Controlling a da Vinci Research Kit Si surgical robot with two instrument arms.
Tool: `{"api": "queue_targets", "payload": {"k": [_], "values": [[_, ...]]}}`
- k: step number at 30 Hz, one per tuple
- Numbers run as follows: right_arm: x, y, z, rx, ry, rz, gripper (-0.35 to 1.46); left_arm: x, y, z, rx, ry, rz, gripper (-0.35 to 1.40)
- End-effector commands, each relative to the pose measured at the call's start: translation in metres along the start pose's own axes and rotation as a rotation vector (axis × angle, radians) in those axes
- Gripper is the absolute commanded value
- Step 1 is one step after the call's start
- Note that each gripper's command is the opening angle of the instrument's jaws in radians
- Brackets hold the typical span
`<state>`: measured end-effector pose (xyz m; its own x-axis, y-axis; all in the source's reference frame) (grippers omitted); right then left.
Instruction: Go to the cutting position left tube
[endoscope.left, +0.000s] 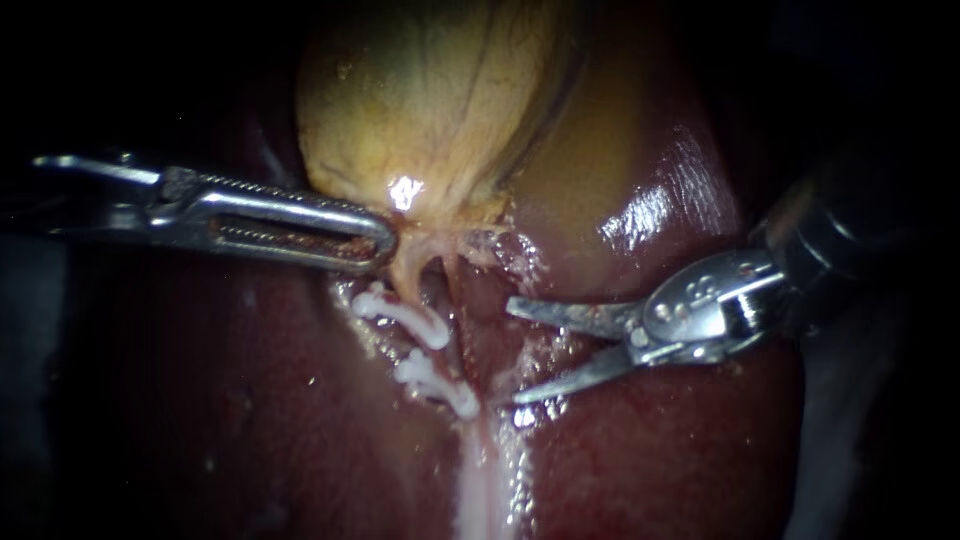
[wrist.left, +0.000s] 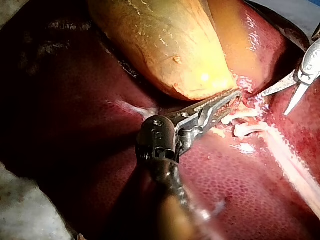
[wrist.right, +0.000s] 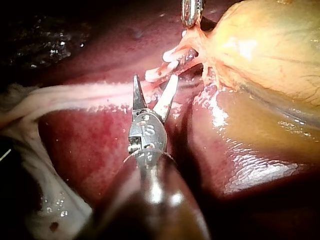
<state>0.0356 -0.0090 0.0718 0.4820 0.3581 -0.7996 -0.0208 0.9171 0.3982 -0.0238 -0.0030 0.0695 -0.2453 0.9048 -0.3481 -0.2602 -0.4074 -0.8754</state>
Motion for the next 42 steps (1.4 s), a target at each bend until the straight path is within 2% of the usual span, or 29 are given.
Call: {"api": "queue_targets", "payload": {"k": [1,8,20,33,42], "values": [[-0.0001,-0.0001,0.0005,0.005,-0.003,0.0,1.43,0.0001,0.0,0.0,0.0,0.001,0.0,-0.35],[-0.0008,-0.0007,0.0034,0.016,-0.017,0.007,1.43,0.0,0.0002,0.0,0.001,0.001,0.0,-0.35],[-0.0019,-0.0005,0.0065,0.032,-0.021,0.042,1.45,0.0001,0.0003,0.0001,0.001,0.001,-0.001,-0.35],[-0.0012,-0.0002,0.0089,0.066,0.034,0.112,1.45,0.0001,0.0004,0.0002,0.002,0.001,-0.001,-0.35],[-0.002,-0.0014,0.0113,0.143,0.042,0.156,1.45,0.0001,0.0002,0.0003,0.001,0.001,-0.001,-0.35]]}}
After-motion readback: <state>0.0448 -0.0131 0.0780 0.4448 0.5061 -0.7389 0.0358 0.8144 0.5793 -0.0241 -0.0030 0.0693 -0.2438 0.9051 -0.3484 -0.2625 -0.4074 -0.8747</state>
